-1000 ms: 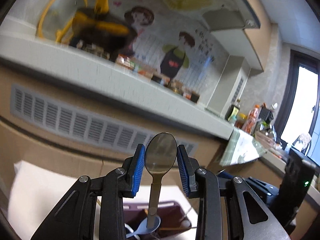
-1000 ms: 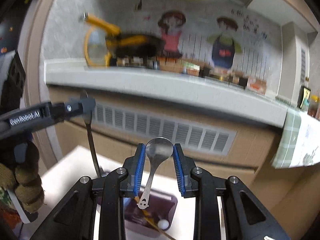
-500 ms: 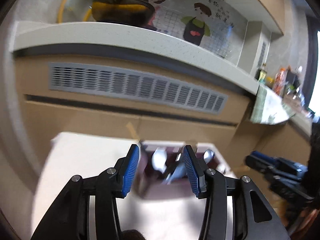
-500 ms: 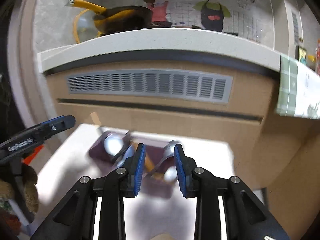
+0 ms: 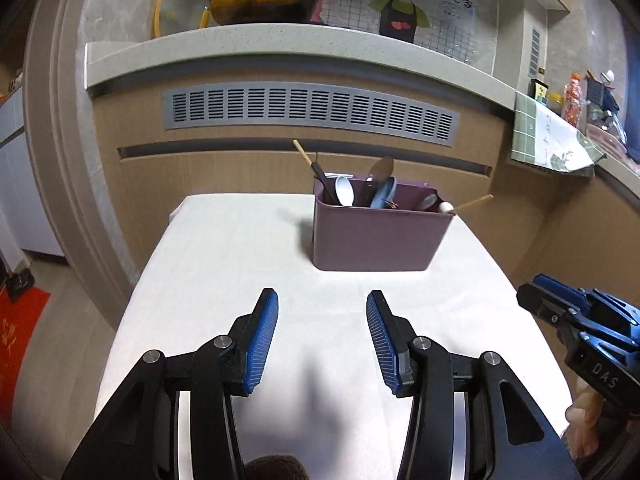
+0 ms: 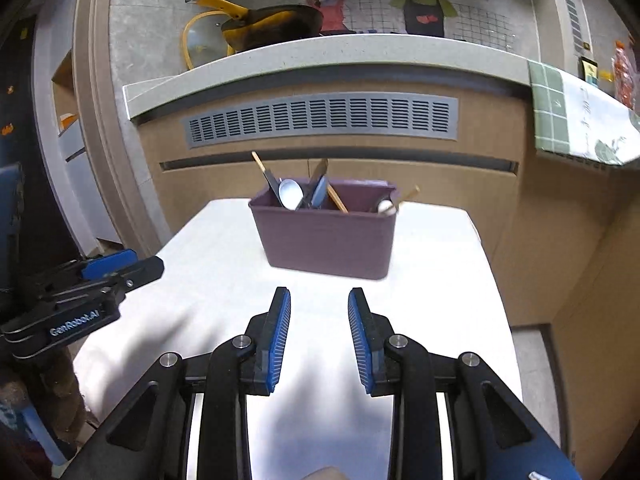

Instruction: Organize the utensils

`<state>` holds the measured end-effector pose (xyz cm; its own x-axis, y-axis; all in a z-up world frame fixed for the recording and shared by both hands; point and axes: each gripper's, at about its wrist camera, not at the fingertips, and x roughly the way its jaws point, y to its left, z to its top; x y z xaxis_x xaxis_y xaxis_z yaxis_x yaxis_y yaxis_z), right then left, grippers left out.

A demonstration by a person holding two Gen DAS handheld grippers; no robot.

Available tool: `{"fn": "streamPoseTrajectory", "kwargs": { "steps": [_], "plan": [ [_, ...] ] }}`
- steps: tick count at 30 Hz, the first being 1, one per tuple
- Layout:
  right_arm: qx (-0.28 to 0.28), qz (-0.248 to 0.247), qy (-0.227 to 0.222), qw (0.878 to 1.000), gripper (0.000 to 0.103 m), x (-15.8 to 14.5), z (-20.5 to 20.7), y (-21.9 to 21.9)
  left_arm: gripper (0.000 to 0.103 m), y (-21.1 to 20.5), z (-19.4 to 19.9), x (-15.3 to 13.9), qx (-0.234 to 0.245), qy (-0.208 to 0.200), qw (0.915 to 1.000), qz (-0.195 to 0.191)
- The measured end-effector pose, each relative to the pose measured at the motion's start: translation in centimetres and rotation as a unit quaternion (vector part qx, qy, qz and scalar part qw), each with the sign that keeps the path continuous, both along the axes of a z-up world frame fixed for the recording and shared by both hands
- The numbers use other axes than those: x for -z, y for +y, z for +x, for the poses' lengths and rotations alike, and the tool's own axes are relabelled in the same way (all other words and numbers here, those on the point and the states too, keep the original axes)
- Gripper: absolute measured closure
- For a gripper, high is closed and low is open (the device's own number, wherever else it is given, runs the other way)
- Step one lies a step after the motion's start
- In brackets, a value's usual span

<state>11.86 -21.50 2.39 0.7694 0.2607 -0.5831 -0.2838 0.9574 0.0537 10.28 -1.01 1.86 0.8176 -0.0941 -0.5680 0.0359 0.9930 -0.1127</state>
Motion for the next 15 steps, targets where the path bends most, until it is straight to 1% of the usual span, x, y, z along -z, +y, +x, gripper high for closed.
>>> {"fn": "streamPoseTrajectory", "kwargs": {
  "steps": [7, 10, 15],
  "plan": [
    [0.002, -0.011, -0.012, 1.000, 0.075, 0.1, -1.8, 0.0, 0.056, -0.7, -1.2, -1.2, 0.009, -0.020, 0.9998, 0.006],
    [0.005, -0.011, -0.019, 1.000, 0.075, -0.1, -2.2, -0.2, 0.056, -1.0, -1.5, -1.4, 0.011, -0.022, 0.9996, 0.010],
    [0.003, -0.007, -0.018, 1.000, 0.075, 0.0, -2.4, -0.4, 0.056, -1.1, -1.7, -1.4, 0.012, -0.021, 0.9997, 0.010]
  ]
}}
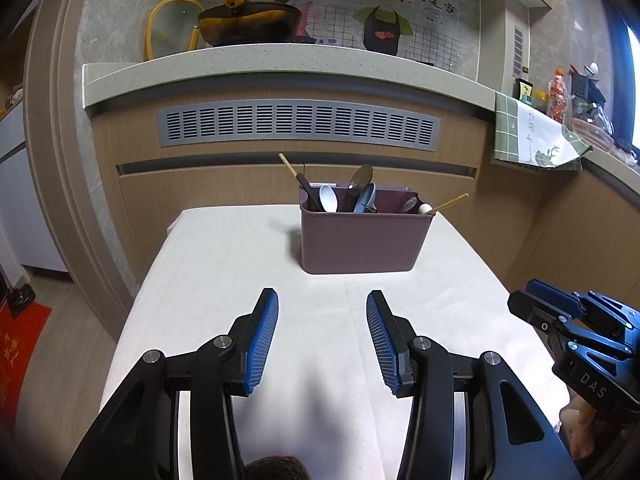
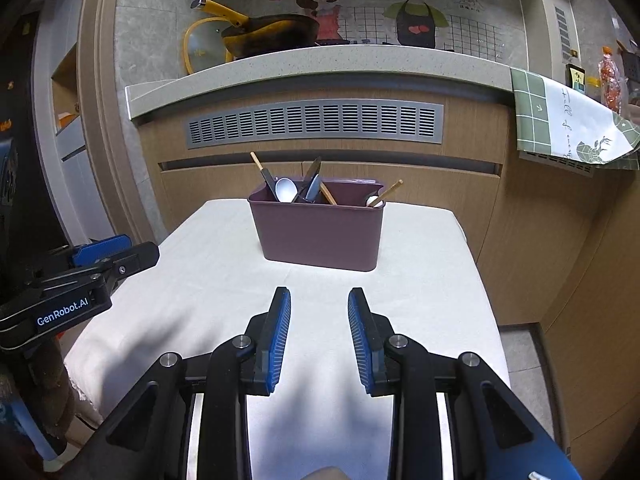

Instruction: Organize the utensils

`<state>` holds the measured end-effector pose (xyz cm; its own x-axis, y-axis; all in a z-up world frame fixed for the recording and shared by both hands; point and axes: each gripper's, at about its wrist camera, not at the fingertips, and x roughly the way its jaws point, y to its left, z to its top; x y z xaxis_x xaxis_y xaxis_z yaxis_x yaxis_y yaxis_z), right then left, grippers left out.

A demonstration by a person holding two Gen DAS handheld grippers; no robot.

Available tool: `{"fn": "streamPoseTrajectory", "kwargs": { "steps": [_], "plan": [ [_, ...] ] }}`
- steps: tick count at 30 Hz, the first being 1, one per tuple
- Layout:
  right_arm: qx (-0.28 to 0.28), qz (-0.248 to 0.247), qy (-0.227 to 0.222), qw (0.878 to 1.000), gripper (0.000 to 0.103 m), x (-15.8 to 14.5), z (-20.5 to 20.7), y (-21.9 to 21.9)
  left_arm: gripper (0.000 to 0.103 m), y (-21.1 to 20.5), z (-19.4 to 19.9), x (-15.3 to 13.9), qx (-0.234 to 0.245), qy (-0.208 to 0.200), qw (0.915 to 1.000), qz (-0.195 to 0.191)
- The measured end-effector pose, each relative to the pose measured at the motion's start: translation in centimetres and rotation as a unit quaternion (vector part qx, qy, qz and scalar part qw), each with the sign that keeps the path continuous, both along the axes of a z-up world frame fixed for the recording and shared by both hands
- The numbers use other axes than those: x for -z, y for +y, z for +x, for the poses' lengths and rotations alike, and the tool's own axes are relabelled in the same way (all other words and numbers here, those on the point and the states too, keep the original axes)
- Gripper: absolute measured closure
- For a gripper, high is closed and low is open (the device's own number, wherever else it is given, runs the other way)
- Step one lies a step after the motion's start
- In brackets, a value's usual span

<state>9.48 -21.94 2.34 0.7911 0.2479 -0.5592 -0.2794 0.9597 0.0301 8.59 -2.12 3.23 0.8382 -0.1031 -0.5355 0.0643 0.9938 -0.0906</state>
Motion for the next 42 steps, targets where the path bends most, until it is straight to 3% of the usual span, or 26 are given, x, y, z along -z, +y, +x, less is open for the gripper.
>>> {"fn": "streamPoseTrajectory", "kwargs": {
  "steps": [42],
  "plan": [
    [0.009, 0.005, 0.001, 1.000, 0.075, 0.4, -0.4, -0.7, 0.056, -0.5, -1.1, 1.0, 0.014, 0.004, 0.9999, 0.008]
  ]
}}
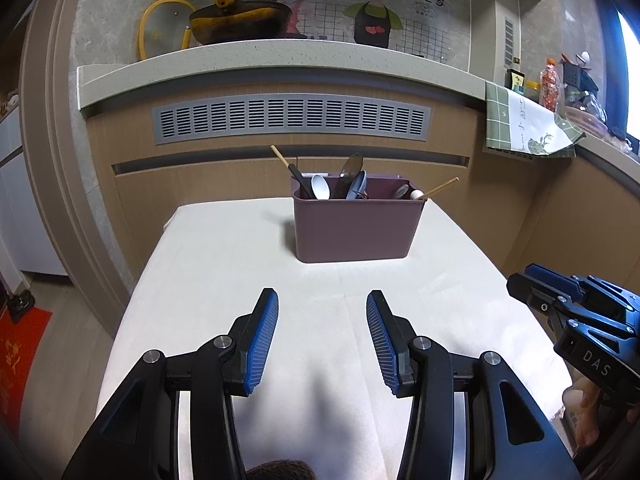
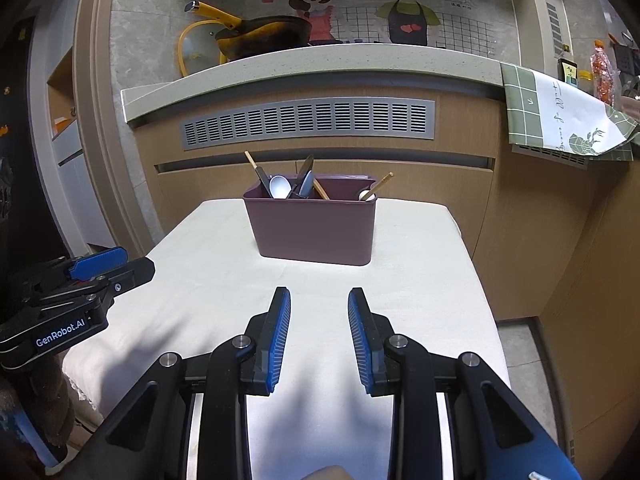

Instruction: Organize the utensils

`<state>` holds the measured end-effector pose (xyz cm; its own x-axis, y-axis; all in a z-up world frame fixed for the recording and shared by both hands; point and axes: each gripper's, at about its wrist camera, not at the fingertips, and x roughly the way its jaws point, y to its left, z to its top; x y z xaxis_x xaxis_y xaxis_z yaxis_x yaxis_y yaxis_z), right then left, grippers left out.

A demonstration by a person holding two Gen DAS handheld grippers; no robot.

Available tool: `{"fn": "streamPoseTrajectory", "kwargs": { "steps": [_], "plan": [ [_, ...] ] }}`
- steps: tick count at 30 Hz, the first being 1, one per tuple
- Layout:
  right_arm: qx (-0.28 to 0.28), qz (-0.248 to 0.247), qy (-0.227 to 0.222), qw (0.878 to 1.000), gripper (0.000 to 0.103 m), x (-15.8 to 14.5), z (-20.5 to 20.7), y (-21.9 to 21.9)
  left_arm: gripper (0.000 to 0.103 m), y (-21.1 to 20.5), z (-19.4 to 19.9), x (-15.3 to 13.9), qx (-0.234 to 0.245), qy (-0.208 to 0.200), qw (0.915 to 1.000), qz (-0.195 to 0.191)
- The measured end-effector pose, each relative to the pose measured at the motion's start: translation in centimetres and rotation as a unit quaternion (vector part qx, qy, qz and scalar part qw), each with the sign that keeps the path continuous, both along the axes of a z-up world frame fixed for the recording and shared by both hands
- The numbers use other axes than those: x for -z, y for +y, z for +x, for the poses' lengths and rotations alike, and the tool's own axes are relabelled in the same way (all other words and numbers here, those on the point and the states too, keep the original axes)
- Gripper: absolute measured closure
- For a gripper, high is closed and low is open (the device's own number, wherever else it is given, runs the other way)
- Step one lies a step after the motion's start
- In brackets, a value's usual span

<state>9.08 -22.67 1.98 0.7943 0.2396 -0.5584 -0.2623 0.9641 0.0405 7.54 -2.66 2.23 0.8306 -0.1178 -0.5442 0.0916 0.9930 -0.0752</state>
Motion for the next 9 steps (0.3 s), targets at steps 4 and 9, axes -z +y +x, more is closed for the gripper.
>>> {"fn": "streamPoseTrajectory", "kwargs": {
  "steps": [4, 9],
  "plan": [
    [-0.001, -0.004, 0.001, 1.000, 0.075, 0.01, 0.08, 0.08, 0.056, 0.20, 0.12, 0.10, -0.001, 0.003, 1.0000, -0.003],
    [-0.004, -0.013, 0.005, 1.000, 0.075, 0.14, 0.21, 0.46, 0.056, 1.01, 0.08, 0.41, -0.012, 0.003, 0.9998, -0.015]
  ]
}}
